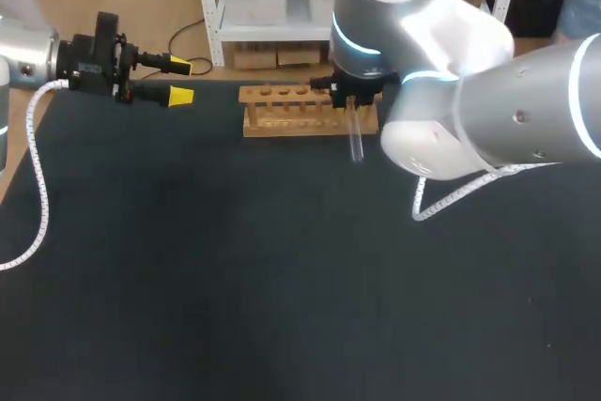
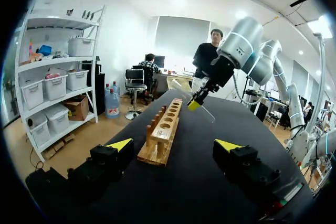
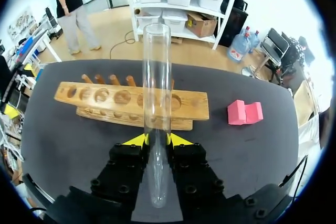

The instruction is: Grasp the test tube, adjust it, and insert it.

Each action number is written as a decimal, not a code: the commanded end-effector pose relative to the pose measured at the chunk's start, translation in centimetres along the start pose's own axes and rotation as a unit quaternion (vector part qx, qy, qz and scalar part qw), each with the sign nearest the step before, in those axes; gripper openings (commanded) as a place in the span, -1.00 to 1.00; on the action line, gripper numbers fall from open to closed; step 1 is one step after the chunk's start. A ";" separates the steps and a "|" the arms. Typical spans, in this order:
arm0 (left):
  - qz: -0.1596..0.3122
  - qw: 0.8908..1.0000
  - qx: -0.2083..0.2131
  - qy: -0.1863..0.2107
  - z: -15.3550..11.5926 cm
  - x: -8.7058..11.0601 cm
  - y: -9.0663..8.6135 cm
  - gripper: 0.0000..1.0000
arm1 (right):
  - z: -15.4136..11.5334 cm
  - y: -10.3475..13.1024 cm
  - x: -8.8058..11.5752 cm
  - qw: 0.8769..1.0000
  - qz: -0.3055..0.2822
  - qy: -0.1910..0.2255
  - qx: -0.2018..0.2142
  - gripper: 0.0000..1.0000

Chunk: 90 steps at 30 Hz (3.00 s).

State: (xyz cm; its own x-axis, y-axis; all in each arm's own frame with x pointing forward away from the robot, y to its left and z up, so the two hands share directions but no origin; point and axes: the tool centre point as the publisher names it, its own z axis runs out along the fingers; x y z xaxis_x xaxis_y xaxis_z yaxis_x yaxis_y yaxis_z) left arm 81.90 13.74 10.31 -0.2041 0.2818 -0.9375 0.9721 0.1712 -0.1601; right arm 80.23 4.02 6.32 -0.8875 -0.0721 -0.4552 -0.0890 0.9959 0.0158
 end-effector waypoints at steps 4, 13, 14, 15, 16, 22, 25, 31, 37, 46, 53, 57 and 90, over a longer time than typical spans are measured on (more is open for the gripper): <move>0.001 1.000 0.000 -0.001 0.0 0.1 0.0 1.00 | -3.3 -1.1 1.1 0.999 0.002 -0.051 -0.014 -1.00; 0.001 1.000 0.000 -0.001 0.0 0.1 0.0 1.00 | -5.9 -1.4 1.2 0.998 -0.001 -0.066 -0.004 -1.00; 0.001 1.000 0.000 -0.001 0.0 0.1 0.0 1.00 | -6.0 -1.4 1.3 0.998 -0.001 -0.066 -0.004 -1.00; 0.001 1.000 0.000 -0.001 0.0 0.1 0.0 1.00 | -6.2 -1.4 1.3 0.998 -0.001 -0.067 -0.003 -1.00; 0.001 1.000 0.000 -0.001 0.0 0.1 0.0 1.00 | -6.5 -1.4 1.3 0.998 -0.001 -0.067 -0.003 -1.00; 0.001 1.000 0.000 -0.001 0.0 0.1 0.0 1.00 | -7.4 -1.6 1.6 0.998 -0.003 -0.067 0.001 -1.00; 0.001 1.000 0.000 -0.001 0.0 0.1 0.0 1.00 | -7.7 -1.7 1.9 0.998 -0.003 -0.065 0.002 -1.00; 0.001 1.000 0.000 -0.001 0.0 0.1 0.0 1.00 | -8.1 -2.0 2.1 0.998 -0.004 -0.060 0.004 -1.00; 0.001 1.000 0.000 -0.001 0.0 0.1 0.0 1.00 | -8.1 -2.0 2.1 0.998 -0.004 -0.060 0.004 -1.00; 0.001 1.000 0.000 -0.001 0.0 0.1 0.0 1.00 | -8.1 -2.0 2.1 0.998 -0.004 -0.060 0.004 -1.00; 0.001 1.000 0.000 -0.001 0.0 0.1 0.0 1.00 | -8.1 -2.0 2.1 0.998 -0.004 -0.060 0.004 -1.00; 0.001 1.000 0.000 -0.001 0.0 0.1 0.0 1.00 | -8.1 -2.0 2.1 0.998 -0.004 -0.060 0.004 -1.00; 0.001 1.000 0.000 -0.001 0.0 0.1 0.0 1.00 | -8.1 -2.0 2.1 0.998 -0.004 -0.060 0.004 -1.00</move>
State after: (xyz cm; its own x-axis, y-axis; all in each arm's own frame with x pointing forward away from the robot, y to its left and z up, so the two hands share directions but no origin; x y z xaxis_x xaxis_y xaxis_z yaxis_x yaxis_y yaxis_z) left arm 81.90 13.74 10.31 -0.2041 0.2818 -0.9375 0.9721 0.1712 -0.1601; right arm 74.97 1.54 12.55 -0.8297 -0.0746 -0.5533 -0.0930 0.9956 0.0053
